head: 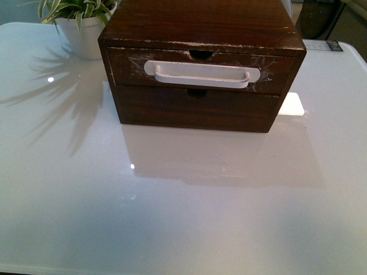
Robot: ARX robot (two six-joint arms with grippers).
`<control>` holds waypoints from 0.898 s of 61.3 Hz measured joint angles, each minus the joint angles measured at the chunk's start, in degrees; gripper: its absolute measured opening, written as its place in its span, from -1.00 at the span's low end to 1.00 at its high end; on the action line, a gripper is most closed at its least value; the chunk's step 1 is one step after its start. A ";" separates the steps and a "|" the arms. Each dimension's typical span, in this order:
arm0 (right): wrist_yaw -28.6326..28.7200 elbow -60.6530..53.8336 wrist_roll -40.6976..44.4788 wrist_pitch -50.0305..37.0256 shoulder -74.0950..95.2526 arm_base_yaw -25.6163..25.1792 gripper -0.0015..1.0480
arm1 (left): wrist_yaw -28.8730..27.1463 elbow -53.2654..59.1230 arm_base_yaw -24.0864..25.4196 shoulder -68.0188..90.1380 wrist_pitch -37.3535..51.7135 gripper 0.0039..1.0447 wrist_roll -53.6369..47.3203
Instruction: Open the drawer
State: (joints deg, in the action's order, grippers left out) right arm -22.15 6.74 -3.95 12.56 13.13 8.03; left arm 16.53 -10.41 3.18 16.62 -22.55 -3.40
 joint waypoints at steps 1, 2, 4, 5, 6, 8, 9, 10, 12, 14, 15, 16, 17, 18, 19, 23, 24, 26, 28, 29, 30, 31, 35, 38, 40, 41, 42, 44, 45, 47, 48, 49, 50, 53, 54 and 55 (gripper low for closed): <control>-1.51 0.31 0.07 -0.17 1.92 0.72 0.83 | 0.37 -0.28 -0.20 1.46 -0.39 0.84 -0.13; -1.90 0.42 0.15 -0.35 2.84 0.92 0.83 | 0.57 -0.37 -0.35 2.05 -0.37 0.84 -0.24; -1.77 0.76 0.63 -1.29 5.16 1.03 0.83 | 0.48 -0.74 -0.83 3.54 -0.20 0.84 -0.37; -1.49 1.01 1.07 -1.97 6.43 0.92 0.83 | 0.39 -1.01 -1.11 4.35 0.22 0.84 -0.48; -0.92 1.25 1.70 -2.67 7.50 0.61 0.83 | 0.39 -1.29 -1.38 5.11 0.76 0.84 -0.57; 0.31 1.66 2.62 -3.72 8.96 -0.20 0.83 | -0.02 -1.70 -1.88 6.16 1.70 0.84 -0.90; 1.25 1.99 3.80 -4.48 9.88 -0.81 0.83 | -0.11 -1.99 -2.32 6.80 2.40 0.84 -1.03; 1.77 2.16 4.02 -4.87 10.32 -1.16 0.83 | -0.24 -2.23 -2.69 7.45 3.17 0.84 -1.29; 4.17 2.91 6.05 -6.54 12.02 -2.93 0.83 | -0.26 -2.64 -3.34 8.50 4.42 0.84 -1.62; 6.12 3.52 8.17 -7.87 13.51 -4.50 0.83 | -0.24 -3.06 -4.02 9.81 5.77 0.84 -2.14; 7.39 4.00 9.11 -8.79 14.64 -5.55 0.83 | -0.22 -3.32 -4.44 10.84 6.75 0.84 -2.73; 8.00 4.20 10.23 -9.22 15.19 -6.01 0.83 | -0.15 -3.56 -4.83 11.96 7.80 0.84 -3.13; 10.27 4.87 12.44 -10.73 17.14 -7.54 0.83 | -0.02 -3.74 -5.20 13.20 8.98 0.84 -3.54; 11.85 5.27 13.53 -11.87 18.56 -8.61 0.83 | -0.02 -3.89 -5.51 14.47 10.16 0.84 -3.91; 13.16 5.66 15.50 -12.90 19.96 -9.51 0.83 | -0.13 -4.09 -5.88 15.96 11.47 0.84 -4.72; 17.97 7.13 21.84 -16.11 25.53 -11.69 0.83 | 0.00 -4.81 -6.91 21.16 15.96 0.84 -6.84; 18.71 7.34 22.77 -16.50 26.36 -11.93 0.83 | -0.04 -5.03 -7.17 22.40 16.98 0.84 -7.39; 21.07 8.13 26.51 -18.53 29.92 -12.76 0.83 | 0.04 -5.68 -7.91 25.83 19.78 0.84 -8.61; 22.62 8.79 28.76 -20.11 32.72 -13.22 0.83 | 0.46 -6.21 -8.55 28.41 21.90 0.84 -9.66; 23.63 9.31 30.58 -20.87 34.62 -13.49 0.83 | 0.68 -6.49 -8.87 29.68 22.88 0.84 -10.36; 24.52 9.88 32.68 -21.57 36.46 -13.64 0.83 | 0.92 -7.04 -9.49 31.85 24.61 0.84 -11.06; 25.16 10.40 34.32 -22.51 38.40 -13.77 0.83 | 1.01 -7.28 -9.86 32.74 25.38 0.84 -11.61; 26.51 12.20 38.51 -25.20 44.09 -13.64 0.83 | 1.40 -9.07 -11.72 40.02 31.80 0.84 -14.56; 27.19 13.79 41.86 -26.71 48.39 -12.90 0.83 | 1.31 -9.90 -12.61 43.54 35.01 0.84 -16.15; 27.80 15.06 44.22 -27.58 51.69 -11.93 0.83 | 1.31 -11.02 -13.49 47.19 37.99 0.84 -17.70; 27.87 15.43 44.48 -27.69 52.48 -11.63 0.83 | 1.31 -11.30 -13.66 48.06 38.71 0.84 -18.08; 27.96 16.06 45.64 -28.02 54.03 -10.99 0.83 | 1.29 -11.93 -14.05 49.83 40.15 0.84 -18.60; 28.15 17.03 47.47 -28.59 56.30 -9.92 0.83 | 1.31 -12.94 -14.62 52.33 42.01 0.84 -19.76; 28.48 17.66 48.92 -28.87 57.79 -9.22 0.83 | 1.33 -13.62 -14.99 53.92 43.10 0.84 -20.41; 28.87 18.69 50.14 -29.07 59.98 -8.17 0.83 | 1.40 -14.58 -15.56 56.13 44.65 0.84 -21.42; 28.85 19.39 51.23 -29.29 61.37 -7.48 0.83 | 1.42 -15.23 -15.89 57.55 45.55 0.84 -21.92; 28.85 19.71 51.47 -29.51 62.10 -7.13 0.83 | 1.53 -15.89 -16.20 58.88 46.29 0.84 -22.69; 28.76 20.35 52.48 -30.10 63.58 -6.40 0.83 | 1.57 -16.20 -16.35 59.54 46.64 0.84 -22.84; 28.30 22.03 55.12 -31.78 67.17 -4.79 0.83 | 1.92 -17.73 -17.09 62.53 47.95 0.84 -24.44; 28.26 22.40 55.30 -31.98 67.87 -4.48 0.83 | 2.16 -18.29 -17.35 63.63 48.33 0.84 -24.87; 28.02 23.19 56.15 -32.28 69.16 -3.87 0.83 | 2.29 -18.60 -17.49 64.15 48.48 0.84 -25.11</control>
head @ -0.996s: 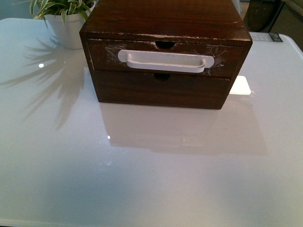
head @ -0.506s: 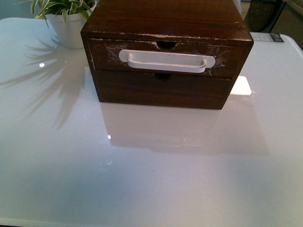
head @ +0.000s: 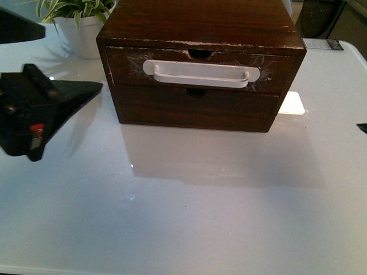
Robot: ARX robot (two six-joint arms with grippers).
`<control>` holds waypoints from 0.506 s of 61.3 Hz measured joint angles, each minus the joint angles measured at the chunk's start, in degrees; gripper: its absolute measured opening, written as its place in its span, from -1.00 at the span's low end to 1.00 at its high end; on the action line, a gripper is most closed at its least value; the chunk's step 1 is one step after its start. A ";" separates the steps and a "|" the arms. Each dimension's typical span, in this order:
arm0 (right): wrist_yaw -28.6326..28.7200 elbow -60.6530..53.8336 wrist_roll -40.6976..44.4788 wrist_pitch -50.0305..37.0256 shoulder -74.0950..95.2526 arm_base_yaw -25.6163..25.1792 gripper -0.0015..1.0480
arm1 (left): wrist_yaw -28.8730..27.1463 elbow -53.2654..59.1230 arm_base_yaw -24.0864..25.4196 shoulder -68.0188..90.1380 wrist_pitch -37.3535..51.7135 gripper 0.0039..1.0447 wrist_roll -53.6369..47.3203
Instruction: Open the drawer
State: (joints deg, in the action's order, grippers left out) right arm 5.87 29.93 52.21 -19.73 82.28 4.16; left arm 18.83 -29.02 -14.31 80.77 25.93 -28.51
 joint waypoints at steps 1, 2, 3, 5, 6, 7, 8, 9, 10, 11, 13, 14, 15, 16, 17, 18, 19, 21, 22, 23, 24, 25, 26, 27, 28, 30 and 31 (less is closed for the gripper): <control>-0.07 0.39 0.57 -0.15 0.63 0.31 0.83 | 0.44 -0.57 -0.22 1.01 0.22 0.84 -0.46; -0.13 1.11 1.42 -0.44 1.88 0.90 0.83 | 0.63 -0.85 -0.31 1.46 0.31 0.84 -0.66; -0.11 1.86 2.16 -0.57 3.08 1.46 0.83 | 0.90 -1.44 -0.48 2.40 0.39 0.84 -0.94; 0.07 3.02 3.26 -0.55 4.74 2.27 0.83 | 1.22 -2.29 -0.72 3.72 0.61 0.84 -1.62; 0.15 3.41 3.52 -0.52 5.27 2.51 0.83 | 1.51 -2.86 -0.85 4.57 0.79 0.84 -1.95; 0.31 4.13 4.17 -0.50 6.34 2.99 0.83 | 1.68 -3.15 -0.92 4.98 0.83 0.84 -2.12; 0.44 4.83 4.61 -0.50 7.34 3.43 0.83 | 2.01 -3.72 -0.98 5.77 0.85 0.84 -2.45; 0.66 5.22 5.05 -0.50 7.89 3.63 0.83 | 2.16 -4.00 -1.03 6.16 0.85 0.84 -2.62; 0.98 5.95 5.73 -0.50 8.85 3.98 0.83 | 2.43 -4.55 -1.09 6.95 0.92 0.84 -3.04; 1.09 6.34 5.88 -0.50 9.33 4.13 0.83 | 2.49 -4.81 -1.09 7.32 1.01 0.84 -3.21; 1.20 7.45 6.78 -0.50 10.80 4.55 0.83 | 2.82 -5.66 -1.18 8.52 1.20 0.84 -3.61; 1.25 8.22 7.65 -0.50 11.72 4.79 0.83 | 3.08 -6.23 -1.20 9.29 1.22 0.84 -3.93; 1.27 8.57 7.98 -0.50 12.15 4.90 0.83 | 3.43 -6.78 -1.22 10.03 1.29 0.84 -4.17; 1.31 9.29 8.79 -0.50 13.03 5.07 0.83 | 3.61 -7.04 -1.25 10.45 1.29 0.84 -4.35; 1.42 9.99 9.53 -0.50 13.84 5.29 0.83 | 3.80 -7.58 -1.25 11.17 1.31 0.84 -4.59; 1.64 11.02 10.54 -0.28 15.04 5.55 0.83 | 4.11 -8.35 -1.27 12.28 1.31 0.84 -4.79; 1.75 11.69 10.97 0.02 15.82 5.68 0.83 | 4.42 -8.83 -1.29 12.98 1.25 0.84 -4.92; 1.86 12.70 11.69 0.44 16.90 5.90 0.83 | 4.98 -9.55 -1.33 14.05 1.18 0.84 -5.22; 1.88 13.27 12.07 0.57 17.59 6.08 0.83 | 5.22 -9.99 -1.36 14.73 1.11 0.84 -5.49; 1.88 13.55 12.22 0.63 17.90 6.16 0.83 | 5.27 -10.21 -1.40 15.08 1.05 0.84 -5.64; 1.88 14.10 12.76 0.74 18.58 6.38 0.83 | 5.31 -10.67 -1.49 15.76 0.96 0.84 -5.86; 1.88 14.36 13.00 0.81 18.88 6.47 0.83 | 5.40 -10.99 -1.64 16.26 0.94 0.84 -6.08; 1.90 15.21 13.42 1.11 19.80 6.84 0.83 | 5.51 -11.58 -1.75 17.11 0.94 0.84 -6.34; 1.92 15.78 13.73 1.31 20.41 7.13 0.83 | 5.68 -12.04 -1.88 17.77 0.94 0.84 -6.47; 1.90 16.31 14.01 1.49 20.96 7.43 0.83 | 5.84 -12.76 -2.10 18.73 0.72 0.84 -6.71; 1.90 17.33 14.67 1.73 22.03 8.04 0.83 | 5.95 -13.49 -2.34 19.69 0.63 0.84 -6.91; 1.92 17.59 14.82 1.84 22.29 8.24 0.83 | 6.05 -14.01 -2.51 20.31 0.59 0.84 -7.06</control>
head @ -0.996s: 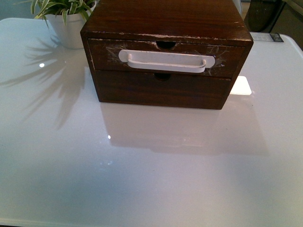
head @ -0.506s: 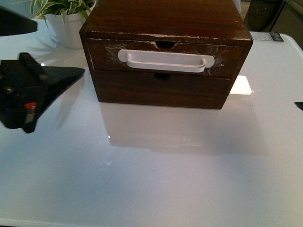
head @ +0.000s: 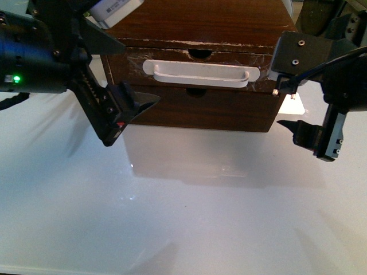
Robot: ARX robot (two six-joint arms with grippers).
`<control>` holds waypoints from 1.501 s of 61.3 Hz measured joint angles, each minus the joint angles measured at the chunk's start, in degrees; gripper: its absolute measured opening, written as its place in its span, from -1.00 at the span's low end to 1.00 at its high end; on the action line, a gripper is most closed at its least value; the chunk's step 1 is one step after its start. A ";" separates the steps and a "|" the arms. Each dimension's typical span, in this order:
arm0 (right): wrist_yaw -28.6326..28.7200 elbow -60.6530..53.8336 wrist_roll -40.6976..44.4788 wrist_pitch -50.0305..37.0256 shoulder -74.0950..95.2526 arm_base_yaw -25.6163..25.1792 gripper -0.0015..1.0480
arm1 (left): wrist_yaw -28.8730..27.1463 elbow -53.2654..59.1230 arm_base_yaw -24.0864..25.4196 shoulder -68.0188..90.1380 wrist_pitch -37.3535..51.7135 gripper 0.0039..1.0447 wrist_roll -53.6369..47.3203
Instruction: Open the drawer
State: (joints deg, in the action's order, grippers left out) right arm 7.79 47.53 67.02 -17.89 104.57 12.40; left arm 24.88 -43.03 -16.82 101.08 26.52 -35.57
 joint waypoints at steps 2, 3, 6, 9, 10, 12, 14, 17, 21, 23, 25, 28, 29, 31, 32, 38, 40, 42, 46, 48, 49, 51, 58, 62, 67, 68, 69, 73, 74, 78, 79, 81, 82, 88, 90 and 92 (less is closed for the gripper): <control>0.00 0.79 0.20 0.35 0.81 0.50 0.83 | 0.20 -0.81 -0.22 0.87 -0.15 0.84 -0.24; 0.02 1.29 0.35 0.48 1.33 0.85 0.83 | 0.24 -1.09 -0.31 1.18 -0.24 0.84 -0.28; 0.02 2.29 0.72 0.61 2.38 1.51 0.83 | 0.35 -2.40 -0.68 2.45 -0.66 0.84 -0.59; 0.00 3.48 1.46 0.79 3.61 2.25 0.83 | 0.52 -3.50 -0.94 3.37 -1.20 0.84 -0.87; 0.00 3.69 1.51 0.81 3.82 2.38 0.83 | 0.55 -3.78 -1.03 3.61 -1.29 0.84 -0.92; 0.00 4.28 1.79 0.81 4.50 2.71 0.83 | 0.55 -4.55 -1.22 4.31 -1.46 0.84 -1.09; 0.02 5.16 2.10 0.90 5.42 3.08 0.83 | 0.66 -5.68 -1.46 5.27 -1.81 0.84 -1.20; 0.09 6.36 2.49 0.98 6.49 3.41 0.83 | 0.74 -6.99 -1.75 6.34 -2.21 0.84 -1.27; 0.24 7.65 2.95 1.20 7.56 3.67 0.83 | 1.11 -8.46 -2.08 7.54 -2.51 0.84 -1.27; 0.46 8.50 3.02 1.57 8.20 3.74 0.83 | 1.40 -9.44 -2.27 8.20 -2.84 0.84 -1.27; 0.76 9.03 3.13 1.73 8.61 3.78 0.83 | 1.70 -10.10 -2.38 8.74 -3.13 0.84 -1.27; 1.27 9.92 3.13 2.10 9.25 3.85 0.83 | 1.92 -11.10 -2.60 9.57 -3.54 0.84 -1.29; 1.33 10.12 3.13 2.16 9.38 3.85 0.83 | 1.99 -11.30 -2.64 9.73 -3.63 0.84 -1.27; 1.75 10.69 3.17 2.19 9.84 3.89 0.83 | 2.16 -11.74 -2.71 10.21 -3.82 0.84 -1.27; 2.05 11.06 3.15 2.19 10.08 3.91 0.83 | 2.21 -12.04 -2.80 10.54 -3.98 0.84 -1.29; 3.10 12.70 3.08 2.21 11.52 4.02 0.83 | 2.38 -13.27 -3.08 11.96 -4.46 0.84 -1.27; 3.65 13.14 3.08 2.25 11.98 4.07 0.83 | 2.45 -13.60 -3.17 12.46 -4.55 0.84 -1.29; 4.02 13.51 3.06 2.27 12.41 4.11 0.83 | 2.49 -13.88 -3.26 12.85 -4.57 0.84 -1.27; 4.35 14.23 3.08 2.69 13.18 4.28 0.83 | 2.64 -14.36 -3.45 13.64 -4.68 0.84 -1.25; 4.39 14.51 3.08 2.75 13.51 4.44 0.83 | 2.86 -14.53 -3.54 13.94 -4.81 0.84 -1.22; 4.46 14.60 3.10 2.78 13.62 4.48 0.83 | 2.95 -14.60 -3.56 14.05 -4.81 0.84 -1.25; 4.72 14.91 3.08 2.91 13.88 4.55 0.83 | 3.19 -14.78 -3.69 14.29 -4.83 0.84 -1.22; 5.31 15.67 3.06 3.02 14.53 4.94 0.83 | 3.74 -15.56 -4.07 14.82 -5.29 0.84 -1.25; 5.73 16.02 3.06 3.41 14.67 5.20 0.83 | 4.02 -16.55 -4.15 15.41 -5.86 0.84 -1.25; 6.43 16.50 3.06 3.93 14.67 5.33 0.83 | 4.26 -18.08 -4.15 16.61 -6.73 0.84 -1.22; 6.47 16.61 3.06 4.07 14.67 5.33 0.83 | 4.31 -18.32 -4.13 16.94 -6.86 0.84 -1.22; 6.51 16.72 3.06 4.11 14.71 5.33 0.83 | 4.28 -18.64 -4.13 17.20 -7.02 0.84 -1.25; 6.78 16.92 3.08 4.22 14.80 5.38 0.83 | 4.46 -19.50 -4.15 17.92 -7.48 0.84 -1.22; 6.82 16.96 3.06 4.28 14.80 5.40 0.83 | 4.55 -19.65 -4.15 18.03 -7.56 0.84 -1.20; 6.93 17.20 3.06 4.48 15.02 5.49 0.83 | 4.55 -20.48 -4.15 18.69 -7.91 0.84 -1.07; 6.95 17.25 3.06 4.50 15.04 5.51 0.83 | 4.57 -20.61 -4.15 18.75 -7.96 0.84 -1.07; 7.08 17.33 3.06 4.59 15.12 5.53 0.83 | 4.70 -21.07 -4.15 19.06 -8.20 0.84 -1.03; 7.10 17.38 3.06 4.68 15.17 5.55 0.83 | 4.74 -21.24 -4.17 19.10 -8.26 0.84 -1.03; 7.30 17.73 3.06 5.29 15.47 5.57 0.83 | 4.79 -22.29 -4.22 19.74 -8.72 0.84 -0.98; 7.32 17.77 3.08 5.38 15.58 5.60 0.83 | 4.87 -22.69 -4.26 20.04 -8.94 0.84 -0.98; 7.41 17.88 3.08 5.66 15.72 5.60 0.83 | 4.96 -22.91 -4.31 20.17 -9.07 0.84 -0.98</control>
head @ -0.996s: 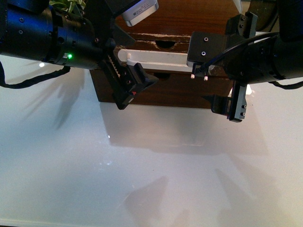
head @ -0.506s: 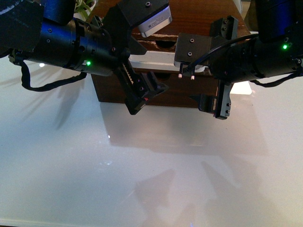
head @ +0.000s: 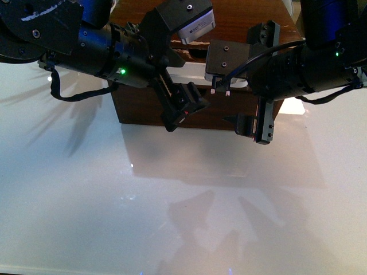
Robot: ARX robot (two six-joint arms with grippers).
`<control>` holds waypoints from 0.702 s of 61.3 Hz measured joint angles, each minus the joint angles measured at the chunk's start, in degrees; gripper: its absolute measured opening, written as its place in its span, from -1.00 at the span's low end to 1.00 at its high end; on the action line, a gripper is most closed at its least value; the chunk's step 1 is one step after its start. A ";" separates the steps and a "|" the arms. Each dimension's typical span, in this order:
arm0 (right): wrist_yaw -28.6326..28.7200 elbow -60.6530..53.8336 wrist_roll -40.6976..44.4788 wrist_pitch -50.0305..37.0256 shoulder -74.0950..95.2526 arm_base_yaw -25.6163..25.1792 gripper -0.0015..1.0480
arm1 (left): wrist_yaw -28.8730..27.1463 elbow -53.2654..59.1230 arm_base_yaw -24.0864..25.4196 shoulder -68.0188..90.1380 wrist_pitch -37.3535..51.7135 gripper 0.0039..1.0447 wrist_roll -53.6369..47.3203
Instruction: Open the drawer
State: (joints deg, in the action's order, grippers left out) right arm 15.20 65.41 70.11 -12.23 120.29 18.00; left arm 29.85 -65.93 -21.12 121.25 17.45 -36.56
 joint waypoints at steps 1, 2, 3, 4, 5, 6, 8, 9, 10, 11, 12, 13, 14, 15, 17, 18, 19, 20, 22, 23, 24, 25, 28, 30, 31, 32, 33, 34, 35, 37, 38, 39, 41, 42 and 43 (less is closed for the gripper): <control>0.09 0.02 0.00 0.09 0.02 0.00 0.83 | -0.02 -0.15 -0.02 0.17 -0.11 0.84 0.00; 0.20 0.04 0.00 0.24 0.04 0.00 0.83 | 0.00 -0.24 -0.04 0.33 -0.17 0.84 0.00; 0.26 0.11 0.00 0.33 0.09 0.00 0.83 | 0.02 -0.35 -0.07 0.42 -0.24 0.84 0.00; 0.33 0.13 0.00 0.37 0.13 0.00 0.83 | 0.00 -0.55 -0.11 0.66 -0.33 0.84 0.00; 0.37 0.17 0.00 0.42 0.22 0.00 0.83 | 0.02 -0.66 -0.13 0.79 -0.35 0.84 0.00; 0.37 0.22 0.00 0.42 0.26 0.00 0.83 | 0.02 -0.74 -0.15 0.85 -0.39 0.84 0.00; 0.48 0.35 0.00 0.52 0.44 0.00 0.83 | 0.04 -1.01 -0.22 1.18 -0.61 0.84 0.02; 0.52 0.42 0.00 0.59 0.46 0.00 0.83 | 0.04 -1.07 -0.24 1.31 -0.63 0.84 0.02; 0.52 0.46 0.00 0.66 0.48 0.00 0.83 | 0.07 -1.14 -0.28 1.44 -0.63 0.84 0.02; 0.55 0.59 0.00 0.74 0.59 0.00 0.83 | 0.11 -1.29 -0.33 1.66 -0.70 0.84 0.02; 0.55 0.66 0.00 0.79 0.66 0.00 0.83 | 0.13 -1.38 -0.35 1.77 -0.74 0.84 0.02; 0.57 0.70 0.00 0.83 0.68 0.00 0.83 | 0.15 -1.44 -0.39 1.84 -0.79 0.84 0.02; 0.61 0.83 0.00 0.98 0.79 0.00 0.83 | 0.15 -1.55 -0.44 1.97 -0.92 0.84 0.02; 0.66 0.90 0.00 1.07 0.81 0.00 0.83 | 0.15 -1.62 -0.48 2.05 -0.98 0.84 0.02; 0.70 0.98 0.00 1.11 0.87 0.00 0.83 | 0.22 -1.79 -0.55 2.29 -1.07 0.84 0.02; 0.70 1.05 0.00 1.16 0.92 0.00 0.83 | 0.20 -1.88 -0.59 2.36 -1.11 0.84 0.02; 0.70 1.09 0.00 1.18 0.96 0.00 0.83 | 0.20 -1.95 -0.61 2.47 -1.16 0.84 0.02; 0.72 1.14 0.00 1.22 1.01 0.00 0.83 | 0.22 -2.01 -0.63 2.54 -1.20 0.84 0.02; 0.74 1.22 0.02 1.29 1.11 0.00 0.83 | 0.20 -2.23 -0.70 2.69 -1.38 0.84 0.02; 0.74 1.25 0.00 1.33 1.14 0.00 0.83 | 0.22 -2.29 -0.74 2.73 -1.40 0.84 0.02; 0.79 1.29 0.02 1.38 1.16 0.00 0.83 | 0.22 -2.36 -0.74 2.80 -1.42 0.84 0.02; 0.83 1.29 0.00 1.42 1.18 0.00 0.83 | 0.20 -2.49 -0.79 2.86 -1.46 0.84 0.02; 0.96 1.31 0.00 1.53 1.22 0.00 0.83 | 0.20 -2.71 -0.83 2.97 -1.60 0.84 0.02; 1.01 1.36 0.00 1.60 1.29 0.00 0.83 | 0.22 -3.02 -0.85 3.10 -1.75 0.84 0.00; 1.03 1.40 0.00 1.64 1.31 0.00 0.83 | 0.22 -3.15 -0.87 3.17 -1.79 0.84 -0.02; 1.05 1.40 0.00 1.68 1.33 0.00 0.83 | 0.22 -3.43 -0.90 3.28 -1.88 0.84 -0.02; 1.14 1.46 0.00 1.77 1.42 0.00 0.83 | 0.20 -3.56 -0.90 3.34 -1.95 0.84 -0.02; 1.16 1.49 0.02 1.81 1.44 0.00 0.83 | 0.20 -3.69 -0.92 3.41 -2.03 0.84 -0.02; 1.18 1.51 0.02 1.86 1.49 0.00 0.83 | 0.20 -3.85 -0.92 3.50 -2.12 0.84 -0.04; 1.22 1.55 0.02 1.88 1.57 0.00 0.83 | 0.17 -4.26 -0.92 3.69 -2.29 0.84 -0.07; 1.29 1.60 0.02 1.90 1.62 0.00 0.83 | 0.17 -4.57 -0.94 3.85 -2.45 0.84 -0.09; 1.31 1.60 0.02 1.92 1.64 0.00 0.83 | 0.17 -4.68 -0.94 3.93 -2.51 0.84 -0.09; 1.36 1.64 0.02 2.01 1.73 0.00 0.83 | 0.17 -5.09 -0.94 4.22 -2.73 0.84 -0.13; 1.38 1.64 0.04 2.05 1.75 0.00 0.83 | 0.17 -5.27 -0.94 4.33 -2.86 0.84 -0.17; 1.38 1.66 0.04 2.10 1.77 0.00 0.83 | 0.15 -5.44 -0.94 4.46 -2.97 0.84 -0.28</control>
State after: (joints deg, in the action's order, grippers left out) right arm 16.58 67.07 70.15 -10.13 122.06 18.00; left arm 30.00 -71.37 -22.06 125.71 14.48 -36.84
